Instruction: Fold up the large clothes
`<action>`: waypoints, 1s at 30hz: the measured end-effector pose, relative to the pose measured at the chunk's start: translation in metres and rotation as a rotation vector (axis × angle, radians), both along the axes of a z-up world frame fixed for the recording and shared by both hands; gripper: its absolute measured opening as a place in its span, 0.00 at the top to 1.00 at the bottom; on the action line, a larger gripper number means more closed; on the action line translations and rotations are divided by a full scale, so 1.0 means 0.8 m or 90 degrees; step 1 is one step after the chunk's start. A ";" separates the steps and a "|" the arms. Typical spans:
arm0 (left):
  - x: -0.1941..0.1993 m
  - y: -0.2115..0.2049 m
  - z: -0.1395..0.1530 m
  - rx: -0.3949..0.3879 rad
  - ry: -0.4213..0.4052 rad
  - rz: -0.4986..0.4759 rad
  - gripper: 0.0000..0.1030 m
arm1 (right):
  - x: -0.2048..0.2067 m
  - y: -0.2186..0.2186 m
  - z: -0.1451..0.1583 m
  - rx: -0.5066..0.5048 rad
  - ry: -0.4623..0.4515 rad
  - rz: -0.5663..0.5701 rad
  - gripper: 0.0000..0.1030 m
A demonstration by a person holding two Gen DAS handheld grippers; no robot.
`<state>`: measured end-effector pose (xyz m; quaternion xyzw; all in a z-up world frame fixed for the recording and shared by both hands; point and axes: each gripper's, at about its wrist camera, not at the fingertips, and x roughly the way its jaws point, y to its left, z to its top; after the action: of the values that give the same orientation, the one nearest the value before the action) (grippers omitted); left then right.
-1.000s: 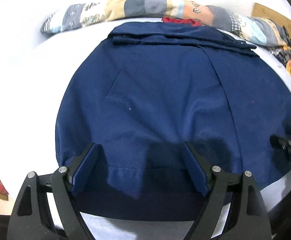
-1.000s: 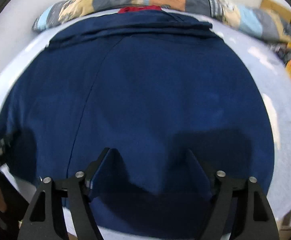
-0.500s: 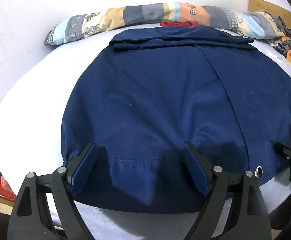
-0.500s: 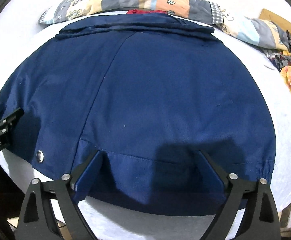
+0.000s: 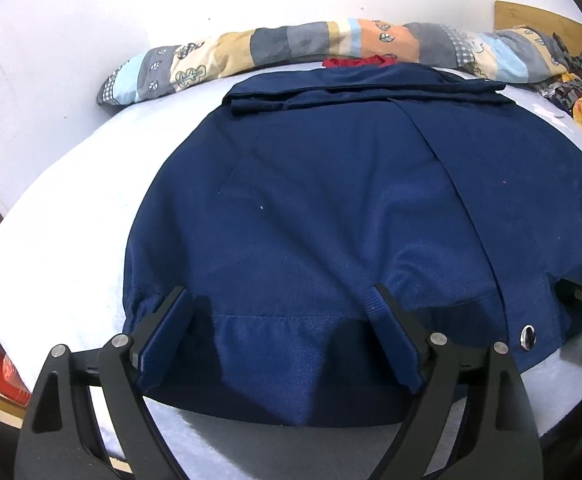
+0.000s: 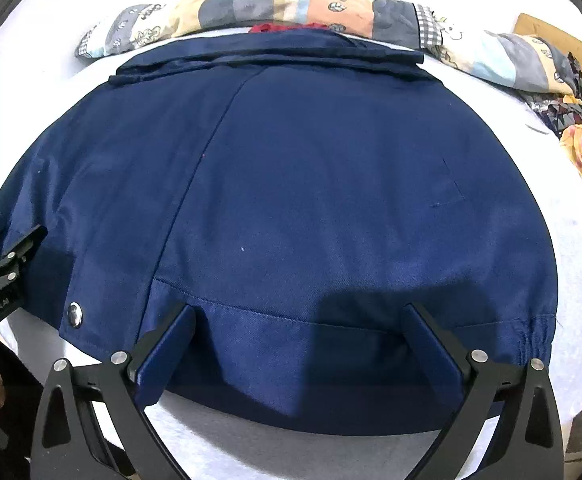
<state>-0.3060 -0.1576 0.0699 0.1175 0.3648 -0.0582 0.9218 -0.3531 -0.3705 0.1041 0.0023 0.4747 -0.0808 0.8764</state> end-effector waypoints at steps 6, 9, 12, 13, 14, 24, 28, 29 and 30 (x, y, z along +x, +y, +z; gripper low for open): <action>0.000 0.003 0.000 -0.002 -0.005 -0.006 0.13 | 0.001 -0.002 -0.001 0.002 -0.007 -0.006 0.00; -0.001 0.003 0.000 -0.002 -0.005 -0.006 0.13 | 0.001 -0.002 -0.001 0.001 -0.008 -0.008 0.00; 0.000 0.003 -0.001 -0.003 -0.005 -0.006 0.13 | 0.001 -0.001 -0.002 0.000 -0.011 -0.007 0.00; 0.000 0.003 -0.001 -0.002 -0.005 -0.007 0.13 | 0.000 -0.001 -0.002 0.000 -0.013 -0.007 0.00; 0.000 0.003 -0.001 -0.002 -0.005 -0.007 0.13 | 0.000 -0.001 -0.002 -0.001 -0.014 -0.007 0.00; 0.000 0.001 0.000 0.000 0.002 -0.003 0.13 | -0.001 0.000 -0.003 -0.004 -0.018 -0.007 0.00; 0.000 0.002 0.000 0.000 0.000 -0.004 0.13 | -0.001 0.000 -0.002 -0.005 -0.019 -0.007 0.00; 0.000 0.002 0.000 0.000 -0.001 -0.005 0.13 | -0.001 0.000 -0.002 -0.005 -0.018 -0.006 0.00; 0.000 0.002 0.000 0.000 -0.002 -0.005 0.13 | -0.002 0.000 -0.002 -0.006 -0.019 -0.006 0.00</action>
<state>-0.3059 -0.1562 0.0699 0.1190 0.3629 -0.0620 0.9221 -0.3543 -0.3701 0.1021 0.0018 0.4610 -0.0868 0.8831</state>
